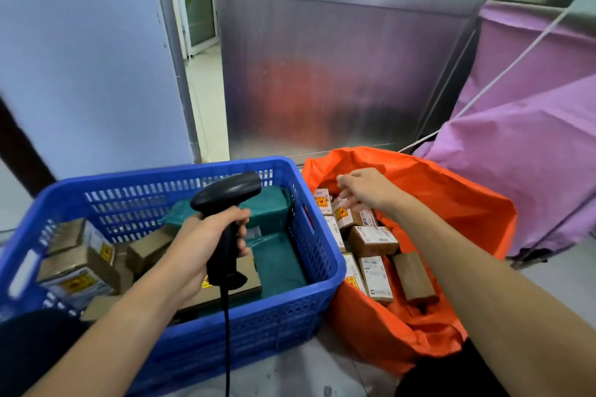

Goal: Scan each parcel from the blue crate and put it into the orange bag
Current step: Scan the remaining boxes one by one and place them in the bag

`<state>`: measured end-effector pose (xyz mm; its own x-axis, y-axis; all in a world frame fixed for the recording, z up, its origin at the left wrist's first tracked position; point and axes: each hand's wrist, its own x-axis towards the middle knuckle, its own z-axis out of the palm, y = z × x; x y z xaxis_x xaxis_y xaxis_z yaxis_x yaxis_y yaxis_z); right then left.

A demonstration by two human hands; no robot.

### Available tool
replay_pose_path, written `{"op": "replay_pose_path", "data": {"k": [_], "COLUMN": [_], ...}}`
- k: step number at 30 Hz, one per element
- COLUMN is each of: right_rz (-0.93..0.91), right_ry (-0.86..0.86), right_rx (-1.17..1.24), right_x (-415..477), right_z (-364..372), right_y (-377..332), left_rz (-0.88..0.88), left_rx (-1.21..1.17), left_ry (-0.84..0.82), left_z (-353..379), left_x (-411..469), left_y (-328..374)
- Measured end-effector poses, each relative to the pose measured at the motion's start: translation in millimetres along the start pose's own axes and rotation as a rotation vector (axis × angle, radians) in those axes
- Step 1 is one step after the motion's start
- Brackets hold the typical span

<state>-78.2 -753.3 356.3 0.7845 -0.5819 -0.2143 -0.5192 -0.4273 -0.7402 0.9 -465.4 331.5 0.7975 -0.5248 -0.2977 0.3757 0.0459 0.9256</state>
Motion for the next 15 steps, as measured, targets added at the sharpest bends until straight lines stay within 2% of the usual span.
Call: {"op": "replay_pose_path", "data": {"k": [4, 8, 15], "right_rz": [-0.095, -0.178, -0.193], "right_ry": [-0.011, -0.085, -0.162], "right_rx": [0.012, -0.087, -0.144], "right_x": [-1, -4, 10], "right_z": [24, 49, 85], "right_y": [-26, -42, -56], "left_rz": [0.020, 0.021, -0.021], "left_rx": [-0.006, -0.045, -0.072], "left_ry": [0.039, 0.056, 0.036], "left_z": [-17, -34, -70], "left_x": [0, 0, -4], "left_y": [9, 18, 38]}}
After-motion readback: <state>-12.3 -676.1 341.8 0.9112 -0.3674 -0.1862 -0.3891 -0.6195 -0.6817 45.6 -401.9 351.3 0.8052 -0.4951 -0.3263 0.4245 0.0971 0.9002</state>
